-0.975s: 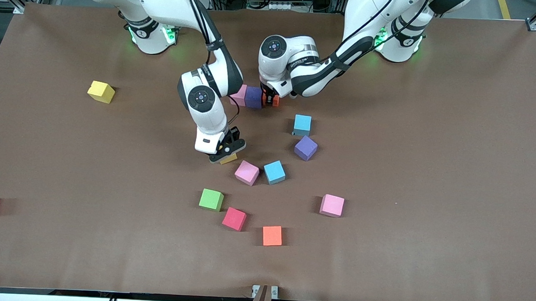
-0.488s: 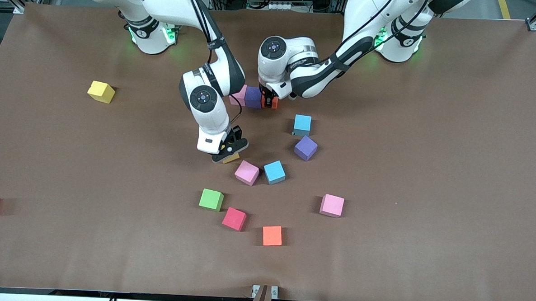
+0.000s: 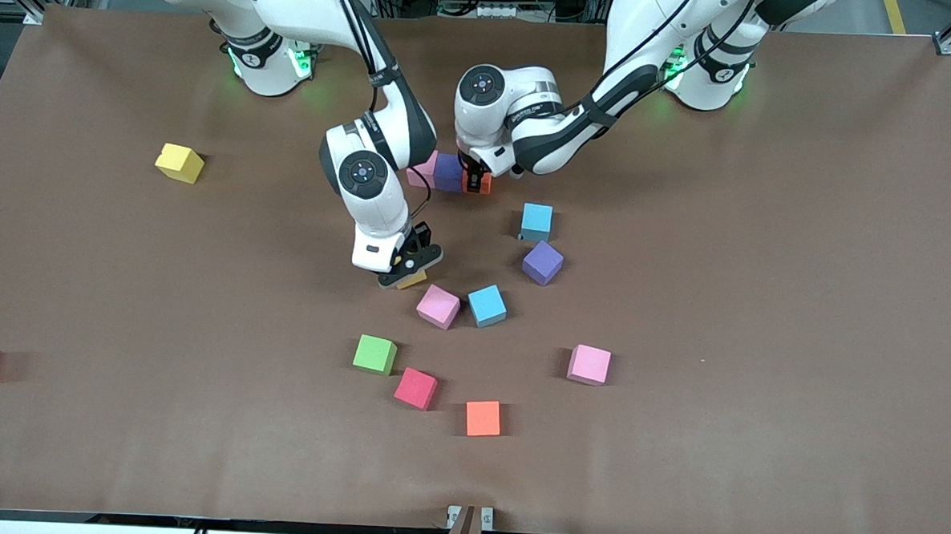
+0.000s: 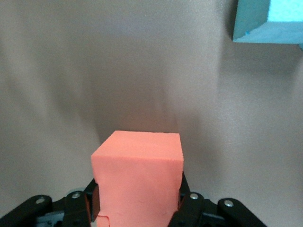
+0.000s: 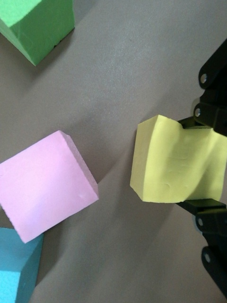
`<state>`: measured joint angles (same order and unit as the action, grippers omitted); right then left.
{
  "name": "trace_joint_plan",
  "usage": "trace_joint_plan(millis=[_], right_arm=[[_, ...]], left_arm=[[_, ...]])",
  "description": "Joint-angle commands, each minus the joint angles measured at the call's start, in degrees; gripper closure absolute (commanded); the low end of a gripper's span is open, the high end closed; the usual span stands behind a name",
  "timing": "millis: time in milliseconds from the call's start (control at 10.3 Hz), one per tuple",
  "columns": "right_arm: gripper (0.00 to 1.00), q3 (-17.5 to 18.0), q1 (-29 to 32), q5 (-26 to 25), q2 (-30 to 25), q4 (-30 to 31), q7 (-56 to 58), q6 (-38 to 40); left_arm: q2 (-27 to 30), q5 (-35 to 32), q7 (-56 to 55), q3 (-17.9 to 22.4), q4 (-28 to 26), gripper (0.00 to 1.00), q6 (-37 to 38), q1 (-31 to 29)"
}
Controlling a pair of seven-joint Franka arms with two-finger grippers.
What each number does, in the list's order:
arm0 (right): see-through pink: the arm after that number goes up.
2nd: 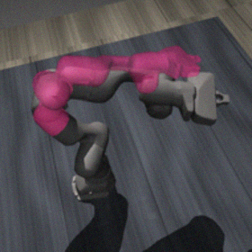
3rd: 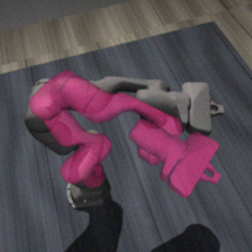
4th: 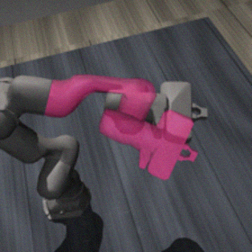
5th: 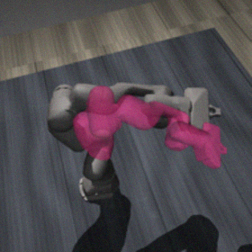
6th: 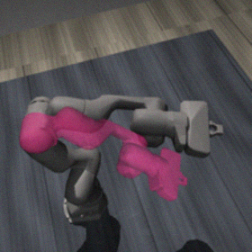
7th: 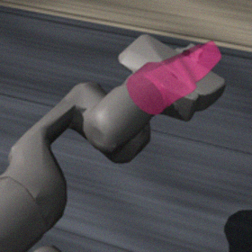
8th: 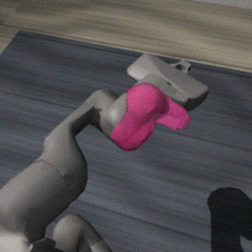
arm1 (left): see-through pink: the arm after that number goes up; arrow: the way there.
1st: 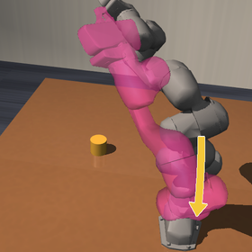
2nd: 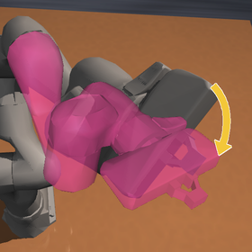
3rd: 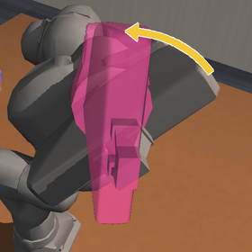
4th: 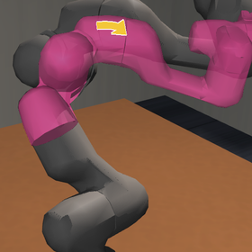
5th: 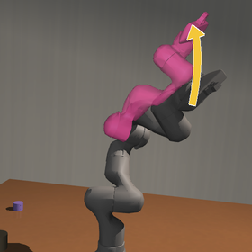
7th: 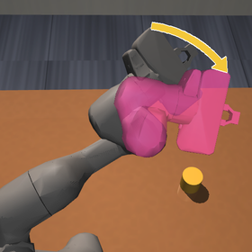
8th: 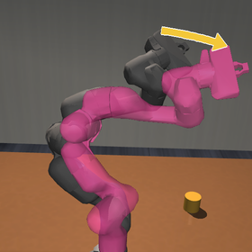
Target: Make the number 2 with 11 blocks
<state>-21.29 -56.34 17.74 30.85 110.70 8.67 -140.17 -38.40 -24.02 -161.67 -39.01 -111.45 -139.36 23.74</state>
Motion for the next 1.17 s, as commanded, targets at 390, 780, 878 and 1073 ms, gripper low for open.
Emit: trace_joint_plan(millis=[390, 780, 878, 1073], right_arm=[[1.0, 0.0, -0.2, 0.8, -1.5, -0.4, -0.3, 3.2], [1.0, 0.0, -1.5, 0.8, -3.0, -0.9, -3.9, 6.0], [1.0, 0.1, -1.5, 0.7, -3.2, -0.9, -4.4, 6.0], [1.0, 0.0, -2.8, 0.7, -3.9, -0.9, -7.3, 7.3]], left_arm=[[-0.3, -5.5, -14.7, 0.2, 0.6, 0.0, 0.8, 1.4], [0.8, -5.4, -14.1, -0.4, 0.9, 0.0, 5.0, 1.3], [0.9, -5.3, -14.0, -1.1, 0.9, 0.0, 5.9, 1.3], [1.1, -4.6, -13.2, -2.4, 2.5, 0.0, 9.2, 0.8]])
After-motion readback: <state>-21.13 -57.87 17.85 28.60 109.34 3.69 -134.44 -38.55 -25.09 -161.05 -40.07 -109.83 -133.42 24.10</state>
